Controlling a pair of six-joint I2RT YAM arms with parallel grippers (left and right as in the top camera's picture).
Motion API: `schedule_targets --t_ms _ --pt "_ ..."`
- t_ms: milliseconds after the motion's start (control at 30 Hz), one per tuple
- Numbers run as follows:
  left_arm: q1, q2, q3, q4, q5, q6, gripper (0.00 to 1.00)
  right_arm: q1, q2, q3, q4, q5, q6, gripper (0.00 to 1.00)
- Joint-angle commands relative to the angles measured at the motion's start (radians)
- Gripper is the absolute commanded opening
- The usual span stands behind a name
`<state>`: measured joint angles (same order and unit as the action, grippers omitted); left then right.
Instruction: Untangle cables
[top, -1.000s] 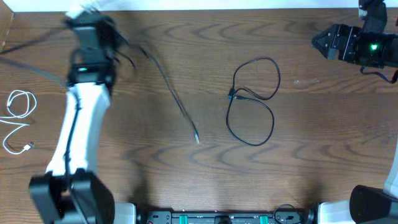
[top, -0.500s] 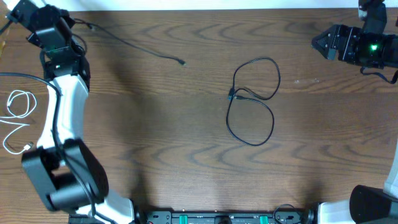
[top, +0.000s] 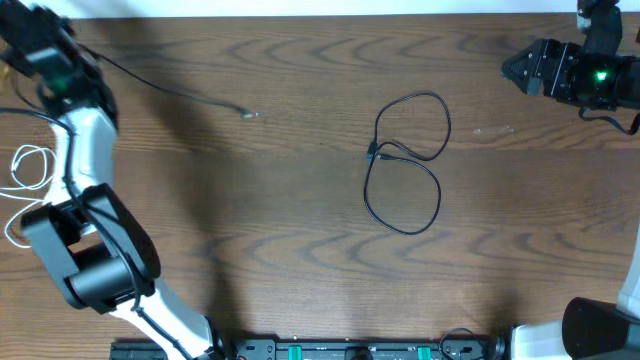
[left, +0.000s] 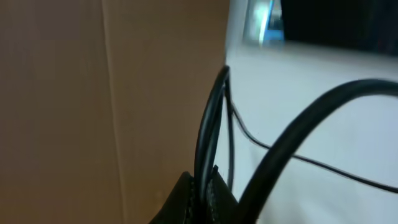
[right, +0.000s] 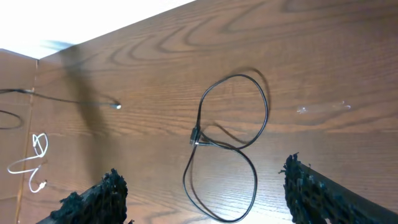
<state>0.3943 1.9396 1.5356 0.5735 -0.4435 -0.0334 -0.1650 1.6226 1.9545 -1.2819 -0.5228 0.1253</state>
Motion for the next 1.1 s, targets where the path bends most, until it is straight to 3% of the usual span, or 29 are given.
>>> schedule_targets --t_ms 0,167,567,600,633,667,700,900,1067 --pt "0.047 -0.016 0.134 -0.038 0.047 0.074 0.08 0.01 0.001 -0.001 0.004 -0.006 0.016 0.79" --pt "0.097 0.029 0.251 -0.301 0.28 0.074 0.08 0.023 0.001 -0.001 0.01 -0.006 0.016 0.79" --pt "0.088 0.246 0.251 -0.481 0.38 0.085 0.1 0.082 0.001 -0.001 0.011 0.027 0.016 0.8" --pt "0.088 0.25 0.251 -0.484 0.38 0.085 0.17 0.083 0.001 -0.001 0.011 0.027 0.016 0.81" --pt "0.088 0.253 0.251 -0.483 0.38 0.08 0.37 0.086 0.001 -0.001 0.011 0.027 0.016 0.81" --pt "0.088 0.253 0.251 -0.481 0.38 0.077 0.6 0.088 0.001 -0.001 0.011 0.027 0.016 0.81" --pt "0.088 0.253 0.251 -0.473 0.38 0.077 0.98 0.089 0.001 -0.001 0.011 0.027 0.016 0.81" --pt "0.088 0.235 0.251 -0.46 0.389 -0.009 0.98 0.09 0.001 -0.001 0.011 0.028 0.016 0.81" --pt "0.088 0.168 0.251 -0.573 0.586 -0.142 0.98 0.09 0.001 -0.001 0.011 0.05 0.016 0.81"
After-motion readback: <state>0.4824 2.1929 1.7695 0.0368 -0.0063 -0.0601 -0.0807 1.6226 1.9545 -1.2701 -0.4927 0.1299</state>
